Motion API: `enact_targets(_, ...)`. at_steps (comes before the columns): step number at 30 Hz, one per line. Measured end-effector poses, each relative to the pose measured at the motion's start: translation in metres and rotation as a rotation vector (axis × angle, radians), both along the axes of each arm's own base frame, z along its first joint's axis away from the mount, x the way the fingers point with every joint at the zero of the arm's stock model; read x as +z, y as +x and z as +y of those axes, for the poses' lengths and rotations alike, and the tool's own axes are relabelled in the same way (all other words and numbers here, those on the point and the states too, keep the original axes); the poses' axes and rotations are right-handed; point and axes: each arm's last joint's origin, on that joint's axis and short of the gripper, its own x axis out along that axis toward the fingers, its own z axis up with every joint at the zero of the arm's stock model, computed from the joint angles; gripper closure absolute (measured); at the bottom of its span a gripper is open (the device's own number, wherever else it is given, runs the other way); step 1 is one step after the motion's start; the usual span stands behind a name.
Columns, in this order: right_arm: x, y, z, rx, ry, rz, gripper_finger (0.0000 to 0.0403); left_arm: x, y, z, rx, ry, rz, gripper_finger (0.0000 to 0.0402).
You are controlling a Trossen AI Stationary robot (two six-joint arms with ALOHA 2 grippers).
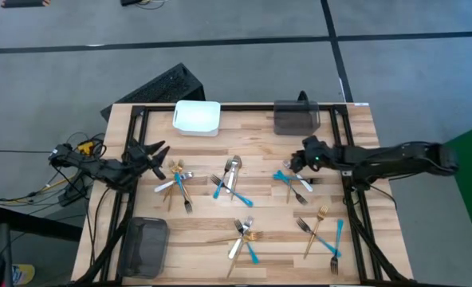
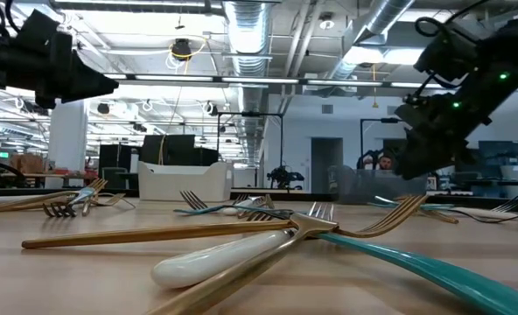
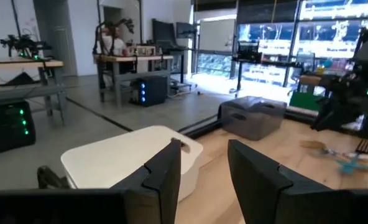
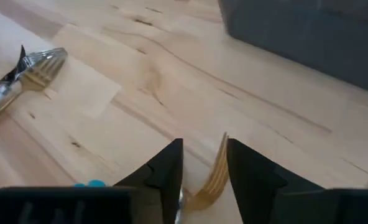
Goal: Sort silverware by color (type)
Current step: Put the gold fork into the top black bin
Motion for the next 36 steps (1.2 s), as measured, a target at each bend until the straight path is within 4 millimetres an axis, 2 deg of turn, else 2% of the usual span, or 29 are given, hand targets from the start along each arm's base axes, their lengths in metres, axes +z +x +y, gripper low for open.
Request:
enact_targets(6,-0.001,0.012,-0.002,0.001,0.041,0.07,0.0197,-0.002,0.001,-0.001,-0.026,-0.011,0.005,0.0281)
enact_targets(10,-0.014,0.016,-0.004,-0.038,0.091,0.157,0.0191,-0.002,0.0,0.0,-0.009,0.03,0.045,0.0281)
enact_targets(15,-0.03,0.017,-0.013,-0.107,0.132,0.233,0.0213,-0.003,-0.001,0.001,0.036,0.057,0.078,0.0281)
enact_targets(19,-0.031,0.018,-0.022,-0.102,0.141,0.272,0.0258,-0.003,-0.001,0.001,0.036,0.046,0.067,0.0281)
enact_targets(26,-0.007,0.025,-0.041,-0.027,0.091,0.377,0.0384,-0.004,-0.002,0.002,0.113,0.074,0.109,0.0281)
enact_targets(30,0.013,0.037,-0.051,0.049,0.058,0.357,0.0379,-0.004,-0.003,0.003,0.133,0.073,0.111,0.0281)
enact_targets(36,0.057,0.058,-0.06,0.183,-0.073,0.328,0.0391,-0.004,-0.003,0.003,0.126,0.04,0.075,0.0281)
